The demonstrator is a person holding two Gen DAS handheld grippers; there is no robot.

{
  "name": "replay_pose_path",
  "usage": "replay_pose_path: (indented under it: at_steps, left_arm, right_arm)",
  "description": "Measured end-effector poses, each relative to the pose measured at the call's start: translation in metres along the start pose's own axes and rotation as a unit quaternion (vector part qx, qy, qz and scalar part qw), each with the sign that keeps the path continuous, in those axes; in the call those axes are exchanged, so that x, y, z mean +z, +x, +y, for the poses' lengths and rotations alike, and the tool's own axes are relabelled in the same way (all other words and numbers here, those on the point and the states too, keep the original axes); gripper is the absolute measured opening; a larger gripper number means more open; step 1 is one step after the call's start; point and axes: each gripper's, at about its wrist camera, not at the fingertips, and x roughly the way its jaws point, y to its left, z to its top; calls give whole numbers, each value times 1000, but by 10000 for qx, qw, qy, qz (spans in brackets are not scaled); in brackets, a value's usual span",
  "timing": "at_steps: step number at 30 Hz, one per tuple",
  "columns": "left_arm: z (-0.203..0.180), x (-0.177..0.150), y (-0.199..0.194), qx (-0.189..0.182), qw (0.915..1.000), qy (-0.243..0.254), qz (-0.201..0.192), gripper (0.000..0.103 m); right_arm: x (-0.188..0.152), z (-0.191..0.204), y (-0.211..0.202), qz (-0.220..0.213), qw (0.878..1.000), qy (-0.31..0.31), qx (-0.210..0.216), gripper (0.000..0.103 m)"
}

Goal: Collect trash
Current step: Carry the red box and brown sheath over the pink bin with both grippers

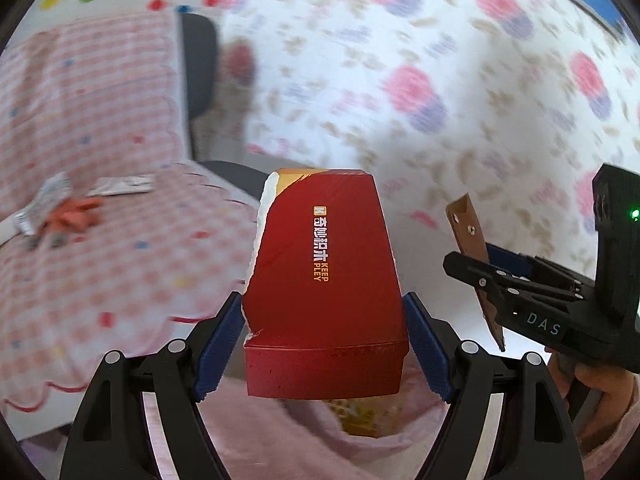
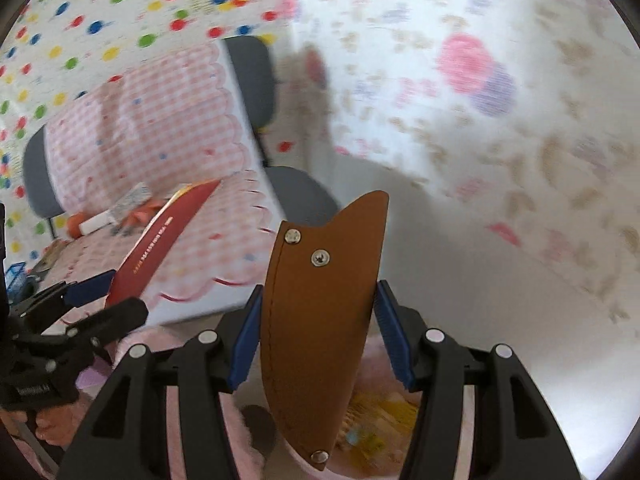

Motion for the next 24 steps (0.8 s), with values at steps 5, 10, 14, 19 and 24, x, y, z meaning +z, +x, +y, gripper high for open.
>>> replay_pose_path:
  at_steps: [5,10,14,19,24]
  left_arm:
    - [-33,-9,32,-197,9993,275,183,79]
    - [-49,-17,65,-294,9977,315,517,79]
    - [-47,-19,84,-353,9962,210,764,79]
    - [-45,-23,103,-363,9944,218,966,80]
    - [-47,-22,106,-290,9956,297,836,88]
  right_arm:
    - [-22,-26,-6,114,9992,155,-351,54]
    - [-34,-46,0,244,9983,353,-390,54]
    - [-39,-61,14,396,9972,553,-304,54]
    - [-40,-70,26,467,9968,610,-214,55]
    - [-37,-76,35,502,9961,710,-180,64]
